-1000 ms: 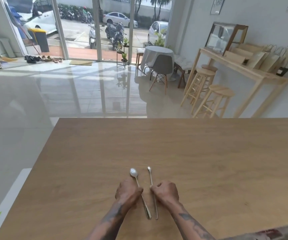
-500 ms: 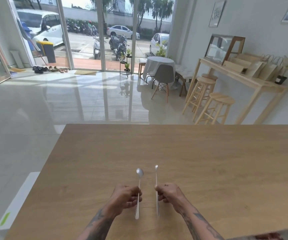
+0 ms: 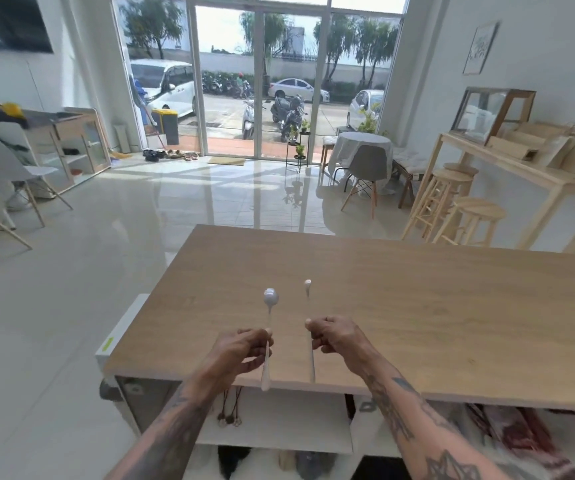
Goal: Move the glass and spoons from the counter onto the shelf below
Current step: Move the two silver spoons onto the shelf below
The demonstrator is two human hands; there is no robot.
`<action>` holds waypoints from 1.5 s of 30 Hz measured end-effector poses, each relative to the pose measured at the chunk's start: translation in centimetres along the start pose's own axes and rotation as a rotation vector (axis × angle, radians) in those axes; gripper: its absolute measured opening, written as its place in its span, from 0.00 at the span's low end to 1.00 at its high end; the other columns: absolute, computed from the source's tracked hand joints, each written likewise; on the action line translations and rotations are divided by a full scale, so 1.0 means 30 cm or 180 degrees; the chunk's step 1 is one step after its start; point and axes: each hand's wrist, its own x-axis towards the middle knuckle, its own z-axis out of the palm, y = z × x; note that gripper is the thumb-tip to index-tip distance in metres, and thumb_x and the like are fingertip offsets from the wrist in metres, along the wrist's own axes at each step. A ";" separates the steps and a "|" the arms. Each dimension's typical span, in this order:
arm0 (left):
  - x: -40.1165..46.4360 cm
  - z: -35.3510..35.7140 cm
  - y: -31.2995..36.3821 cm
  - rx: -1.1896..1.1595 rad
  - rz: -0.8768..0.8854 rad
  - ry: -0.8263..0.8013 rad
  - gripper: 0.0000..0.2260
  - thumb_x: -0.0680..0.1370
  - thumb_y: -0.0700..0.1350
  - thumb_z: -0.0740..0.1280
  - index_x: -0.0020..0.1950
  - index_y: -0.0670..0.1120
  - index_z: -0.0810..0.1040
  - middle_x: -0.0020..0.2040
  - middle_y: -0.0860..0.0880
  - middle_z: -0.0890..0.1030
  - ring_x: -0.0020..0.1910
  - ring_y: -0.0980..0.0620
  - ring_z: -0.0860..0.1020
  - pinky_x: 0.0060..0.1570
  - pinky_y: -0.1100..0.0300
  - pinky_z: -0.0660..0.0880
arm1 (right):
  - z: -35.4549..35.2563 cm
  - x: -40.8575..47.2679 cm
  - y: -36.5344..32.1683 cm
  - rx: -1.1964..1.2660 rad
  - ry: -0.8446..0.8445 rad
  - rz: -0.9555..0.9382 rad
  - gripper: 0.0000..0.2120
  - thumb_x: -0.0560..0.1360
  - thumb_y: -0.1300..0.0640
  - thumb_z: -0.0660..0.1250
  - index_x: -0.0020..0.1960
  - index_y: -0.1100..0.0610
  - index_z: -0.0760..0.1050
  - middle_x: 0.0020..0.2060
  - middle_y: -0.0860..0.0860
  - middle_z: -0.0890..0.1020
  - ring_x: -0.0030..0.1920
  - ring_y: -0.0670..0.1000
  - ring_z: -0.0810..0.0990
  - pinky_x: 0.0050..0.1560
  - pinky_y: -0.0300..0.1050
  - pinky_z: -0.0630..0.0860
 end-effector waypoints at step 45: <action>0.772 -0.304 -1.016 0.0804 -0.1227 0.0350 0.02 0.78 0.39 0.69 0.46 0.41 0.79 0.39 0.47 0.81 0.36 0.53 0.80 0.31 0.64 0.80 | 0.320 0.703 1.192 -0.0365 -0.0270 0.1385 0.16 0.77 0.58 0.70 0.62 0.65 0.80 0.52 0.59 0.84 0.47 0.54 0.82 0.40 0.41 0.69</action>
